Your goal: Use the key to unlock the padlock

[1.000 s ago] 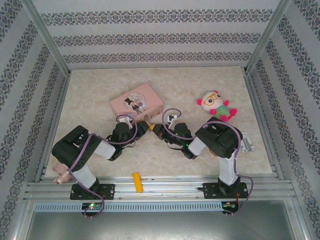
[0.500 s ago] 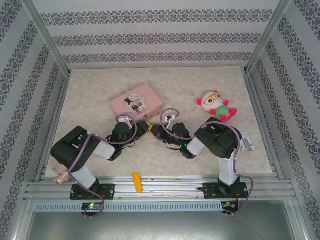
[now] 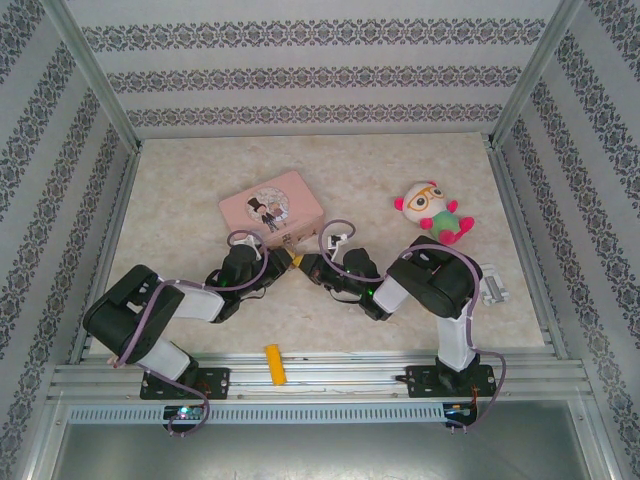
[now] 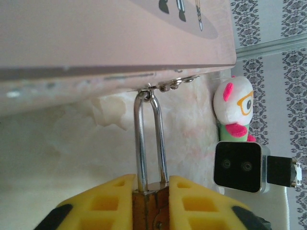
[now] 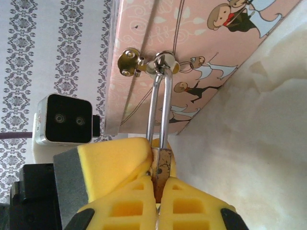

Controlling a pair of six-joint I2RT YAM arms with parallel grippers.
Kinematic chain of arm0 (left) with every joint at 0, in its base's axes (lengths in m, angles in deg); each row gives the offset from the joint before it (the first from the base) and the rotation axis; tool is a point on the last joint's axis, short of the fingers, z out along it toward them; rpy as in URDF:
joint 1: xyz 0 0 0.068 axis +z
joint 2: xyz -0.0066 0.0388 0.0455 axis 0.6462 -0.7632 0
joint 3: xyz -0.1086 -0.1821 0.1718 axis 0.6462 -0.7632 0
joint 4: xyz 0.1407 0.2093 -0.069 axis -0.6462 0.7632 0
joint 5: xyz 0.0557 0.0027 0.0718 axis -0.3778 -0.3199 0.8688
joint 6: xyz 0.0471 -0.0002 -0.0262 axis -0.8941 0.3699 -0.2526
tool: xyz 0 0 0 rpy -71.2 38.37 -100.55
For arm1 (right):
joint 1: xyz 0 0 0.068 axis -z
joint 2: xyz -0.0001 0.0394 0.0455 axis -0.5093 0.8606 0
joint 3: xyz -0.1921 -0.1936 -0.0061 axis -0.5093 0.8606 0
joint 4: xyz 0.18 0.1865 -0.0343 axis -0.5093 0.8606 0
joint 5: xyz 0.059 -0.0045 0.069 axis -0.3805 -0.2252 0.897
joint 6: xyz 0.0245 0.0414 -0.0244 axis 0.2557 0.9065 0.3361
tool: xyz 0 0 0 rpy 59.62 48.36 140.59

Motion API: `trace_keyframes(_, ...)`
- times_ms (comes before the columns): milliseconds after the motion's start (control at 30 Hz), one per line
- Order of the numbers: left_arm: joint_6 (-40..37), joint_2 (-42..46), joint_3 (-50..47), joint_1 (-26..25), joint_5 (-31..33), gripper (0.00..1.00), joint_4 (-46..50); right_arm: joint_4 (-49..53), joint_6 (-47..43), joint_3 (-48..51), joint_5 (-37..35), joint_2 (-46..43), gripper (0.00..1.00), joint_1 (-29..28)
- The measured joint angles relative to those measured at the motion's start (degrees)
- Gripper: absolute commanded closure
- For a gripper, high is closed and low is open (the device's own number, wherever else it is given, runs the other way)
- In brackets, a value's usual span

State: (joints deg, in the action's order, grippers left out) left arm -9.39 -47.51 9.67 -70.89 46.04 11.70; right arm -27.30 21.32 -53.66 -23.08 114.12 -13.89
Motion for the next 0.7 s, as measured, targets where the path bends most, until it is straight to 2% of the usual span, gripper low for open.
trace_keyframes(67, -0.11, 0.09, 0.02, 0.00, -0.20, 0.93, 0.28, -0.15, 0.04, 0.17, 0.00, 0.00, 0.99, 0.00)
trace_keyframes(200, -0.37, 0.68, 0.17, 0.00, -0.48, 1.00, 1.33, -0.44, 0.04, 0.55, 0.00, -0.04, 0.87, 0.00)
trace_keyframes(333, -1.62, 2.62, 1.05, -0.11, -1.05, 1.00, 5.33, -0.59, -0.48, 1.66, -0.02, -0.72, 0.75, 0.00)
trace_keyframes(700, -6.54, 17.09, 2.34, -1.29, 4.15, 1.00, 28.20, 0.09, -3.80, 5.97, -0.22, -6.29, 0.72, 0.00)
